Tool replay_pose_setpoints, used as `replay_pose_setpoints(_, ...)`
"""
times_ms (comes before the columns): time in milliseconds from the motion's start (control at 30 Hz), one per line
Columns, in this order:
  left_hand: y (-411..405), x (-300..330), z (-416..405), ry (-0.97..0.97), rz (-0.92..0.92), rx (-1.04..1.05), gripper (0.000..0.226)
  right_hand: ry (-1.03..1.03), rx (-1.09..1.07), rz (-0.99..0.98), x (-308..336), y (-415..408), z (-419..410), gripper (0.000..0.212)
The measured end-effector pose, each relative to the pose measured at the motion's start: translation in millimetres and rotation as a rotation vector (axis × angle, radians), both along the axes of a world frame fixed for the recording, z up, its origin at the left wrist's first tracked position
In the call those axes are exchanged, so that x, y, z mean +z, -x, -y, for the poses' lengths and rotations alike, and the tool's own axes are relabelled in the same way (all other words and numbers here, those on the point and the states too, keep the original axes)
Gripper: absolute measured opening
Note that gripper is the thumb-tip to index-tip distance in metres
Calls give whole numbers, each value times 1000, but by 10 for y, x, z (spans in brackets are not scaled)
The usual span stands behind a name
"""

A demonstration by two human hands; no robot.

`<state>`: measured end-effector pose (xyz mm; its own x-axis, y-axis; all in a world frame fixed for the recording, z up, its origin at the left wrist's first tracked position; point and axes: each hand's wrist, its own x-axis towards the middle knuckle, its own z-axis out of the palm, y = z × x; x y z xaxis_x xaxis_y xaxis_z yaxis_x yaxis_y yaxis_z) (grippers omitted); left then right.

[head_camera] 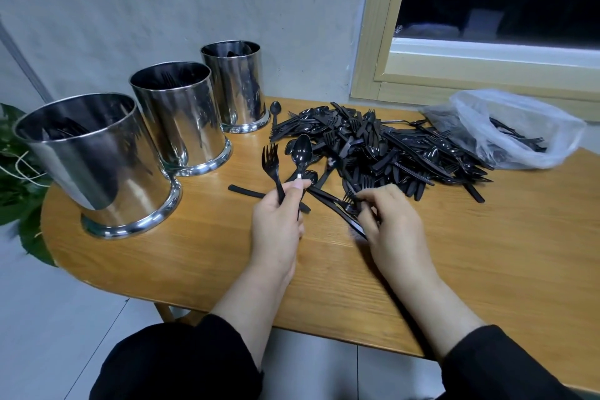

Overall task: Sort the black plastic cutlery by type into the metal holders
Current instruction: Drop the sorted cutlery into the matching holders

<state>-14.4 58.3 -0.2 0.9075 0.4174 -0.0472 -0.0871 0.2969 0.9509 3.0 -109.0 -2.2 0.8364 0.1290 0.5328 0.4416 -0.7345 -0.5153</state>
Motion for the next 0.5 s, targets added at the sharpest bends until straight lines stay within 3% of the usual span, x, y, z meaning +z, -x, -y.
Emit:
replay_pose_setpoints(100,12,26,3,-14,-12,-10,20,-288,-35,-87,116,33,-56,29)
replay_pose_setpoints(233,25,63,12,-28,-20,-17,19,-560,57,-266,267,198,-305,25)
replay_pose_setpoints(500,20,64,24,88,-3,-78,18,-499,86,-342,133,287,-588,23)
